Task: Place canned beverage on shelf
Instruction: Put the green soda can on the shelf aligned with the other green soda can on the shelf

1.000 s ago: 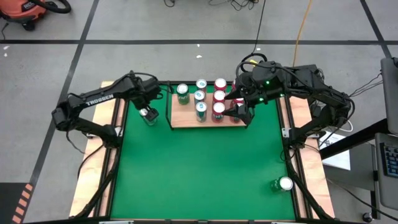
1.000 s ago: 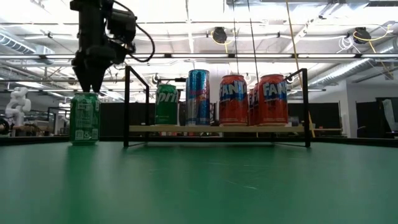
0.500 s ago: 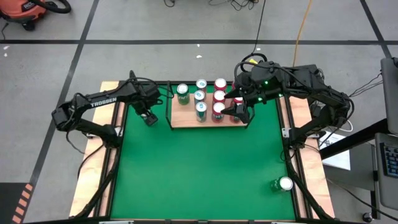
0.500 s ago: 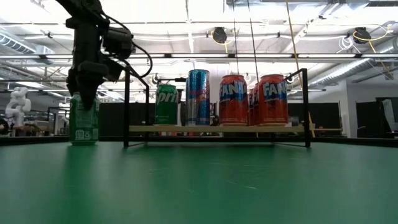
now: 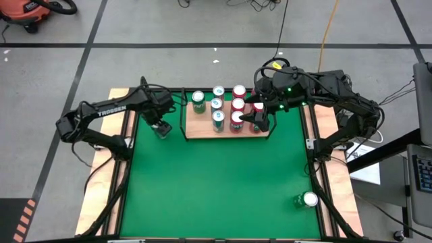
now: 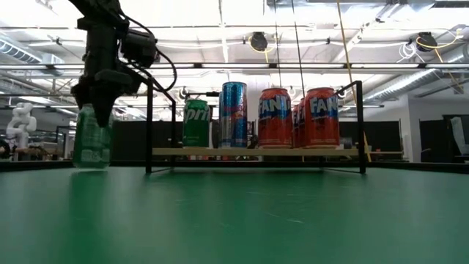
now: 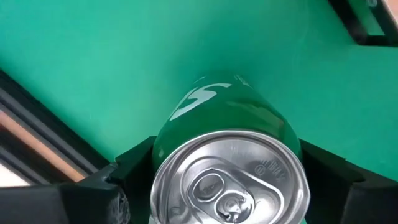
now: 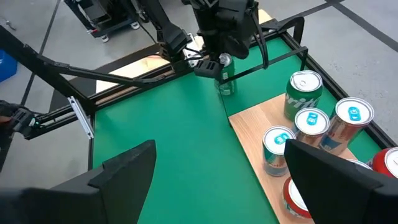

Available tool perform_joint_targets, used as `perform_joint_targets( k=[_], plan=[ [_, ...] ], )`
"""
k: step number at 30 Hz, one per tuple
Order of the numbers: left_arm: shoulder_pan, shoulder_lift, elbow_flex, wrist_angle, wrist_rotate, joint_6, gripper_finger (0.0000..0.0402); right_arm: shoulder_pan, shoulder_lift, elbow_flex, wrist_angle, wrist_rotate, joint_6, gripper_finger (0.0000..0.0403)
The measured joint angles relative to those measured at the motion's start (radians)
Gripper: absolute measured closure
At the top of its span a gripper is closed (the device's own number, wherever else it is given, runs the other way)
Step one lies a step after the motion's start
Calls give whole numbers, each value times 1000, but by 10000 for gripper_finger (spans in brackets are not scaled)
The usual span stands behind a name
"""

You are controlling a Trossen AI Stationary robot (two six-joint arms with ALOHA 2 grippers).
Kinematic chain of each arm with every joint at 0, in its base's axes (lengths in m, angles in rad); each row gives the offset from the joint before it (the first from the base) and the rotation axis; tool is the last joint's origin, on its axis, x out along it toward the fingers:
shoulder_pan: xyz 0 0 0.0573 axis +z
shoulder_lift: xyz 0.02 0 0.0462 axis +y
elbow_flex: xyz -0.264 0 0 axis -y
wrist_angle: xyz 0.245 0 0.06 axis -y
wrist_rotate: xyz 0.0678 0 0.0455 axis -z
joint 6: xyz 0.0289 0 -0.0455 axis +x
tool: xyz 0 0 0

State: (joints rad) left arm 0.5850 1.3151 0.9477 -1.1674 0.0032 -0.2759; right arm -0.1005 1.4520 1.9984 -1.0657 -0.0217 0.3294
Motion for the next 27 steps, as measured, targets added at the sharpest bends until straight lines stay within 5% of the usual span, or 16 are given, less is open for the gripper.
perform_joint_targets(
  k=[12, 18, 27],
  plan=[
    [-22, -72, 177, -46, 63, -205, 119, 43, 71, 1, 76, 14, -20, 57],
    [-29, -168, 276, -58, 101, -380, 119, 103, 138, 1, 133, 125, -94, 57],
    [-31, -334, 408, -191, 105, -562, 119, 127, 257, 0, 249, 125, -159, 57]
  ],
)
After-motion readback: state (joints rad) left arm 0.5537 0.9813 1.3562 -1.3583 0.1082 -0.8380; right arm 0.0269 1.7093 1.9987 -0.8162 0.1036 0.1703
